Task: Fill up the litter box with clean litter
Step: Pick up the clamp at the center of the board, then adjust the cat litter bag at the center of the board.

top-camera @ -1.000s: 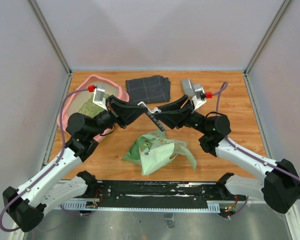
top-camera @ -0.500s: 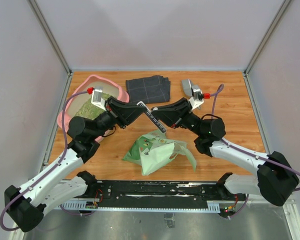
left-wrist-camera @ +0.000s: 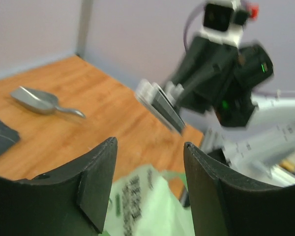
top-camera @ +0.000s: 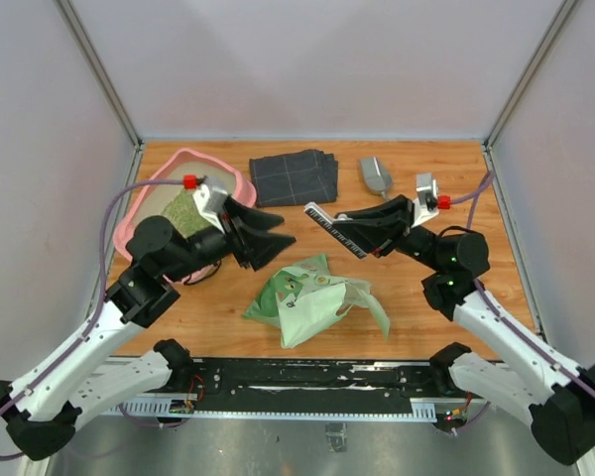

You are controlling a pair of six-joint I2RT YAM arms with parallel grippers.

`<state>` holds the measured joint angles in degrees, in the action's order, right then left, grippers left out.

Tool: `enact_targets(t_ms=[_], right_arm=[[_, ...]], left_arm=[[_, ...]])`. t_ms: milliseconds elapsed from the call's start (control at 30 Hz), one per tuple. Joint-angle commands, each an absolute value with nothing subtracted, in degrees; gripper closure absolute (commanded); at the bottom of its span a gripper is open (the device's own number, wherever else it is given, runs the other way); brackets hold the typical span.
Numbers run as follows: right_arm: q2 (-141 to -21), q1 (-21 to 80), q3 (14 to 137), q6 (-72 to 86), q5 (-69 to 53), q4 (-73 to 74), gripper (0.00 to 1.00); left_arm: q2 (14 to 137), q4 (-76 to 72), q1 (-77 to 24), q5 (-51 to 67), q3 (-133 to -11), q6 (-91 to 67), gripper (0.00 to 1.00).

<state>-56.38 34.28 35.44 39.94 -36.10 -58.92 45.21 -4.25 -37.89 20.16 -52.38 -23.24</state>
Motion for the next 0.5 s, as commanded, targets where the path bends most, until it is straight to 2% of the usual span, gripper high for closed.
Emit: enact_targets(t_ms=[0, 100, 167, 300, 467], right_arm=[[-46.7, 28.2, 38.9, 18.7, -50.9, -38.4, 0.99], [-41.0, 28.1, 45.2, 2.2, -46.4, -12.9, 0.99], [-39.4, 28.1, 47.6, -3.8, -44.6, -3.3, 0.99], [-34.6, 28.1, 47.4, -5.5, -43.1, 1.1, 0.99], [-30.8, 28.1, 44.5, -5.0, -41.6, 2.5, 0.99]], left_arm=[[43.4, 11.7, -50.7, 14.1, -52.8, -11.7, 0.39], [47.4, 16.8, -58.8, 7.1, -54.7, -13.6, 0.41], [49.7, 17.8, -60.9, 6.2, -54.7, -16.2, 0.43], [52.4, 17.9, -67.4, 0.4, -54.0, -19.9, 0.43], [59.1, 19.5, -79.4, -11.3, -53.4, -20.3, 0.34]])
